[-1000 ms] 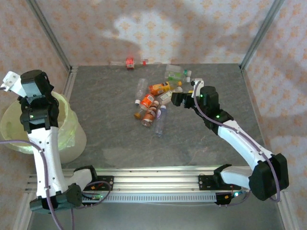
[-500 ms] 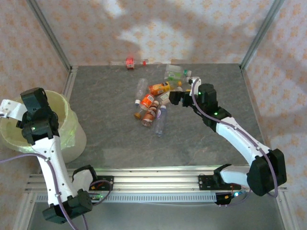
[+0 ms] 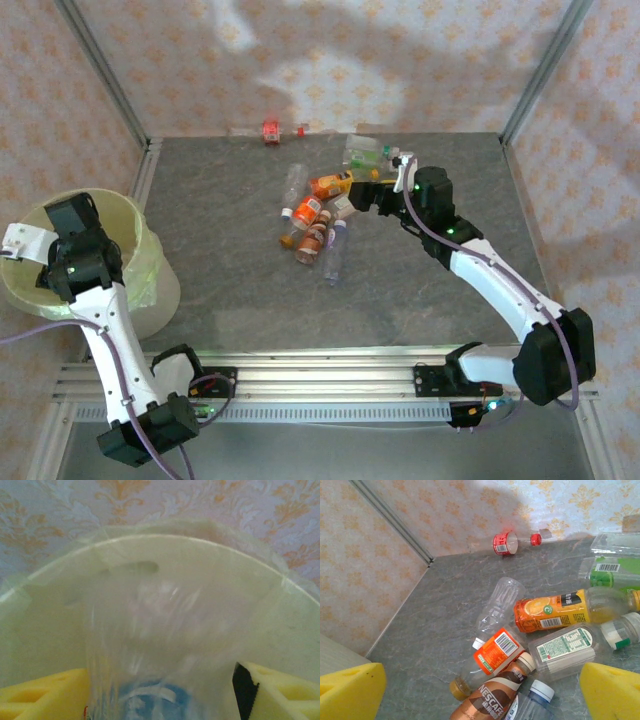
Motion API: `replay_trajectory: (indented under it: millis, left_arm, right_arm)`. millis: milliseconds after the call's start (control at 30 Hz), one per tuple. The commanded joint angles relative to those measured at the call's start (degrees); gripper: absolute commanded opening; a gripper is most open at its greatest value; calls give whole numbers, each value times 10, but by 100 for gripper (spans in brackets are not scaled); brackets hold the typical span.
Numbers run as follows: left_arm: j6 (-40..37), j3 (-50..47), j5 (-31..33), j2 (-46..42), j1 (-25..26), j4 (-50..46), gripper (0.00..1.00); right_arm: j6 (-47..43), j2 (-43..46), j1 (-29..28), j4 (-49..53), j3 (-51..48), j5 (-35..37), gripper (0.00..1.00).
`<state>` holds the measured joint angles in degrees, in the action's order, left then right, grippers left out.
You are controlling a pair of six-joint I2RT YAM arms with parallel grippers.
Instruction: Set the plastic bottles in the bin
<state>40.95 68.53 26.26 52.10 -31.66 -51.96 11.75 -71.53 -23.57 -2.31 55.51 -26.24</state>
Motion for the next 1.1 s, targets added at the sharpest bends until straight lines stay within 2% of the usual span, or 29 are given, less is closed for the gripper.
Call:
replay_trajectory:
  millis: [0,200,333,500,633,733,800,900,1067]
  left_arm:
    - [9,-5,-3,-13,-6,-18,81]
    - [0,14,-23,-14,-6,-26,91]
    - [-16,29,-62,-14,-6,-23,97]
    - [-62,35,-204,-17,-6,27,100]
    - [-65,61,-308,-6,-6,35,100]
    - [-48,54,-447,-6,-6,94,100]
    - [-26,51,-518,-7,-5,136,100]
    - [-1,52,-557,-13,6,183,100]
    - [11,51,-556,-21,76,237,100]
  right_arm:
    - [8,-2,1,-14,17,-11,99]
    - [17,-2,1,-12,18,-14,99]
    - [19,-4,0,-12,19,-13,99]
    - [32,-12,0,-6,25,-15,99]
    - [57,-25,0,-2,29,-17,99]
    - [90,-35,1,-3,28,-18,99]
    - [111,-41,-1,-6,25,-18,99]
    - [139,-43,-2,-11,7,1,99]
    - [162,-30,-26,9,-42,89,99]
